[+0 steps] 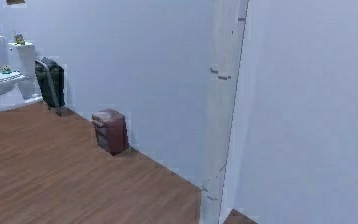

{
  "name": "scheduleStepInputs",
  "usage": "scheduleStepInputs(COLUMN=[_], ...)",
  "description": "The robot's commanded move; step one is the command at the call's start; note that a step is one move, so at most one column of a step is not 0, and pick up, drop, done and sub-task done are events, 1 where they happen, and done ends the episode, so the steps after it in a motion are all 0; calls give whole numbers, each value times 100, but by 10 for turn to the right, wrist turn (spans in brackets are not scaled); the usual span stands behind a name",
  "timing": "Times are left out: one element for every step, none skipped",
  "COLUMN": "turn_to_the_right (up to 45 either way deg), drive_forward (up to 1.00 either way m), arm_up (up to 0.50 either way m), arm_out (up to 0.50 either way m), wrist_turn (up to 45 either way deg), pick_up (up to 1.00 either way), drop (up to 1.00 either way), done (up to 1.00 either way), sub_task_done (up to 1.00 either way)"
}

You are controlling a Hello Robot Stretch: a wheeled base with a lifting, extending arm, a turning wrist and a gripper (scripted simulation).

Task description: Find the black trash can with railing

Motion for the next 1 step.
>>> scheduleStepInputs(turn_to_the_right=[-30], drive_forward=[0], arm_up=[0], arm_out=[0], wrist_turn=[0], pick_up=[0], drop=[0], done=[0], sub_task_done=[0])
